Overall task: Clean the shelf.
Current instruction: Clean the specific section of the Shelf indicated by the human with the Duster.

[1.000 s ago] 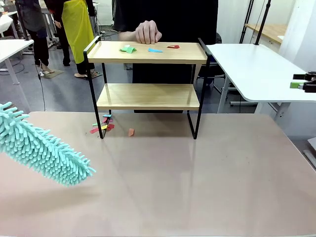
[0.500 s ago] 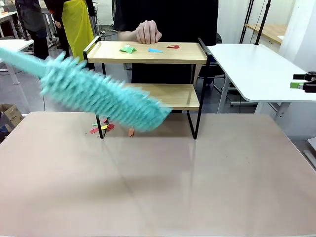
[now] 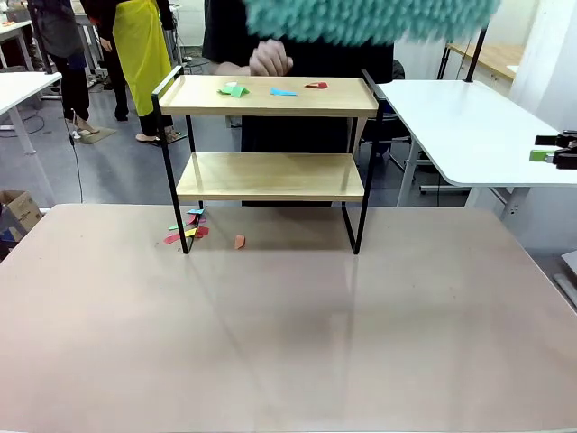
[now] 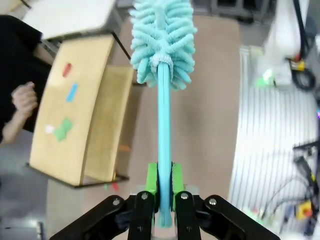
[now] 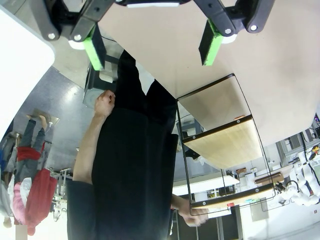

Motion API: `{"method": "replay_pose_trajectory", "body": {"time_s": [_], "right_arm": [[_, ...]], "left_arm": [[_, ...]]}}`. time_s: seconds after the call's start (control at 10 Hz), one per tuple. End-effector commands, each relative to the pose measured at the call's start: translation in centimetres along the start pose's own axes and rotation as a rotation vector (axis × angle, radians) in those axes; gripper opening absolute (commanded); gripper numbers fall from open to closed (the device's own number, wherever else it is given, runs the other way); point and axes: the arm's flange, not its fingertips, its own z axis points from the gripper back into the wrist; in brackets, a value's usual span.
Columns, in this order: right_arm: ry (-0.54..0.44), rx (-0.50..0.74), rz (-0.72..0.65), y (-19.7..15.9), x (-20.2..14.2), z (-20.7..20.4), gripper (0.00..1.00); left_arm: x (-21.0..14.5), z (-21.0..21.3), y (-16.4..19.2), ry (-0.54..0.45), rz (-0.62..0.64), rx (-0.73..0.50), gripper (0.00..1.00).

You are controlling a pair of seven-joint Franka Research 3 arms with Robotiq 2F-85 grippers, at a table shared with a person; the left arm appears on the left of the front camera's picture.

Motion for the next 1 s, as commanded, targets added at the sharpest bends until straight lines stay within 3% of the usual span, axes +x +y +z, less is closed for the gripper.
{"method": "replay_pose_trajectory", "body": {"time_s": [0.0,0.1,0.3,0.4,0.5,0.6,0.9], "right_arm": [[0.000,0.001,0.004,0.1,0.2,0.0,1.00],[0.000,0.001,0.004,0.1,0.2,0.0,1.00],[0.000,0.001,0.004,0.1,0.2,0.0,1.00],[0.000,0.001,0.004,0.1,0.2,0.0,1.00],[0.000,0.001,0.004,0.1,0.2,0.0,1.00],[0.000,0.001,0.004,0.1,0.2,0.0,1.00],[0.000,0.001,0.004,0.1,0.2,0.0,1.00]], "left_arm": [[2.7,-1.1,-0.1,-0.039,0.152,0.116,0.14],[4.5,-2.0,-0.5,-0.018,0.273,0.191,0.14],[7.3,-3.6,-1.2,0.029,0.391,0.381,0.14],[9.5,-4.7,-2.0,0.038,0.471,0.421,0.14],[12.3,-6.3,-2.7,0.044,0.435,0.386,0.14],[13.8,-8.1,-2.5,0.083,0.487,0.413,0.14],[17.0,-12.9,-1.4,0.109,0.712,0.565,0.14]]}}
